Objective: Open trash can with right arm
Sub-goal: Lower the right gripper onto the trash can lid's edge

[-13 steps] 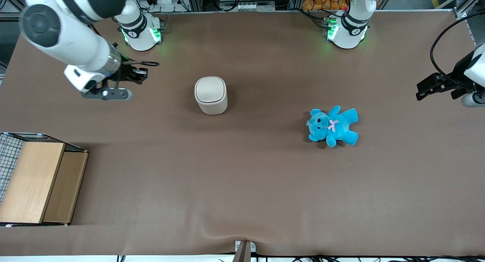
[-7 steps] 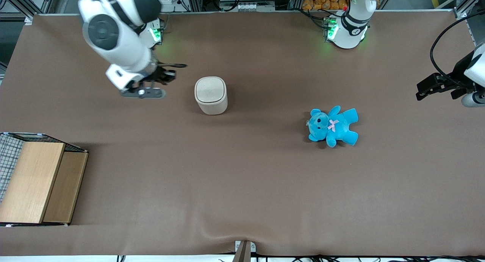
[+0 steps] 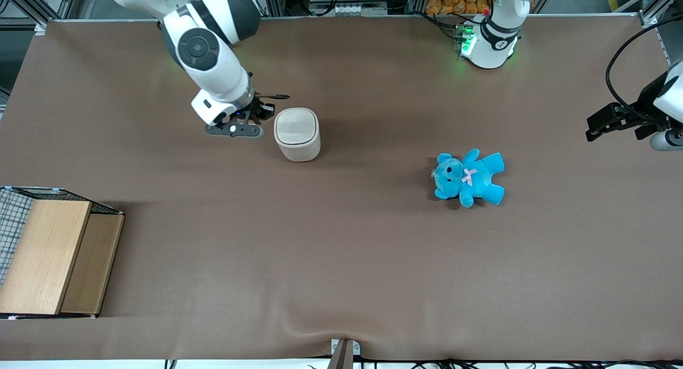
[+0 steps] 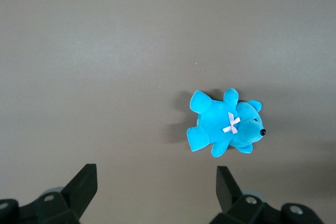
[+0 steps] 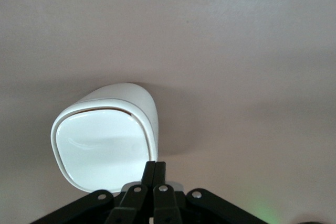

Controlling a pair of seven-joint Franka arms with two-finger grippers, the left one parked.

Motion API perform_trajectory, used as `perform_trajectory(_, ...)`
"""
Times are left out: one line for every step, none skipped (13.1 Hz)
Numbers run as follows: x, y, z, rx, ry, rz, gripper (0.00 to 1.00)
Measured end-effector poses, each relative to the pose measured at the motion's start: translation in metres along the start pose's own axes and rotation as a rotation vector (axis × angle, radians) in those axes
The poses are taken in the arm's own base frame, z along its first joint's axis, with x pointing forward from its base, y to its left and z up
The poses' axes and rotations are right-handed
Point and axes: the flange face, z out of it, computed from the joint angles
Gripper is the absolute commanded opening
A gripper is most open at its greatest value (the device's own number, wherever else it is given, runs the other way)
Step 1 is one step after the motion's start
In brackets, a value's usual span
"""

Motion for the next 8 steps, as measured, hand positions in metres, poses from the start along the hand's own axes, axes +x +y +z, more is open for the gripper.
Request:
perform_trajectory(-0.003,-0.006,0.010,-0.002,0.002,0.003,0.00)
perform_trajectory(-0.005,-0.010,0.019,-0.002,0.006,0.002,0.00)
perform_trajectory(-0.005,-0.012,0.028,0.000,0.012,0.002,0.00)
perform_trajectory(-0.004,-0.014,0.036,0.002,0.016,0.002,0.00)
perform_trajectory(-0.002,-0.014,0.042,0.001,0.017,0.004,0.00)
perform_trajectory(-0.001,-0.014,0.047,0.001,0.018,0.008,0.00)
perform_trajectory(0.001,-0.015,0.051,0.004,0.023,0.011,0.00)
perform_trajectory(0.003,-0.017,0.055,0.006,0.026,0.012,0.00)
